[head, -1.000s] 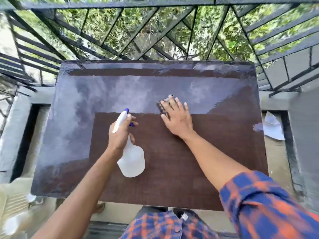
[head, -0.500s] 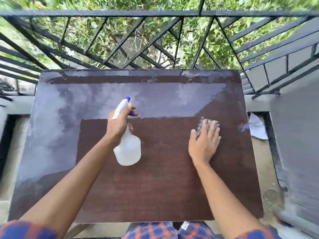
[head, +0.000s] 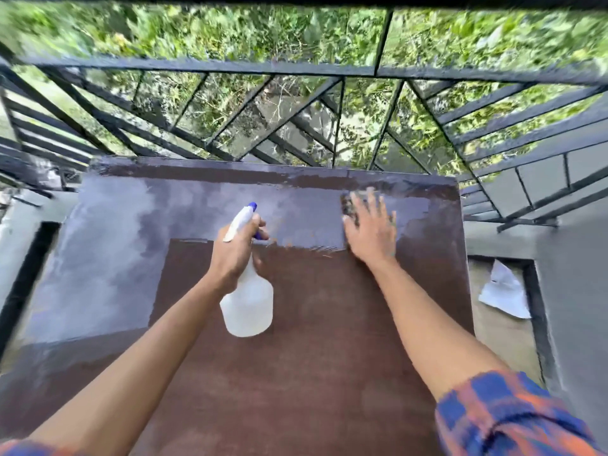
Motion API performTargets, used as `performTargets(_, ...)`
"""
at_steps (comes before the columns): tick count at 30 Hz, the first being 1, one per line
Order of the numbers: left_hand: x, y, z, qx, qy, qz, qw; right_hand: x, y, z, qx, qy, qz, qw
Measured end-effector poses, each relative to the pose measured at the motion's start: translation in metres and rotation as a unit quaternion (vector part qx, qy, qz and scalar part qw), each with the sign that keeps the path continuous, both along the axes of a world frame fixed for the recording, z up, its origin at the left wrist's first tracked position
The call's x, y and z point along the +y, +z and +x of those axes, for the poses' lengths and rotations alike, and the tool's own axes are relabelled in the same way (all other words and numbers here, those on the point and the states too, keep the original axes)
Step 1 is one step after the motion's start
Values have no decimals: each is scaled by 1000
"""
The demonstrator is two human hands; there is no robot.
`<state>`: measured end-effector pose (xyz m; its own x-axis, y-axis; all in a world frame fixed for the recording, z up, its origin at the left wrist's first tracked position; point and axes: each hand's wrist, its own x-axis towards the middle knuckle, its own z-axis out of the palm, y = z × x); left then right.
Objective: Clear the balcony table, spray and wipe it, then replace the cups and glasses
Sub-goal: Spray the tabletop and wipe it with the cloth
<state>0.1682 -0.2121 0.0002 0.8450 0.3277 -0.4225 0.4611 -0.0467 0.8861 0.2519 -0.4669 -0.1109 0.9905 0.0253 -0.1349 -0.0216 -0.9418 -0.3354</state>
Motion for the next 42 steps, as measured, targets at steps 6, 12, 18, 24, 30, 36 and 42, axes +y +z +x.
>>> performTargets(6, -37, -4, 32, 6, -8, -2, 1000, -162, -7, -40, -30, -261, 4, 965)
performTargets(12, -66, -6, 68, -8, -32, 1, 999, -157, -6, -22, -44, -304, 64, 950)
performTargets(18, -67, -3, 87, -30, -46, -12, 998, -149, -1, 57, -34, -273, 29, 961)
performTargets(24, -20, -10, 93, -14, 8, -14, 1000, -114, -1, 87, -31, -299, -29, 953)
performTargets(30, 33, -15, 98, -16, 38, -1, 999, -20, -2, 94, -46, -167, -19, 985)
performTargets(36, 69, -10, 96, -26, 45, -3, 999, 150, 2, 96, 2, 17, 38, 999)
performTargets(42, 90, -10, 88, -32, 46, 1, 998, 217, -1, 76, 1, 212, 36, 977)
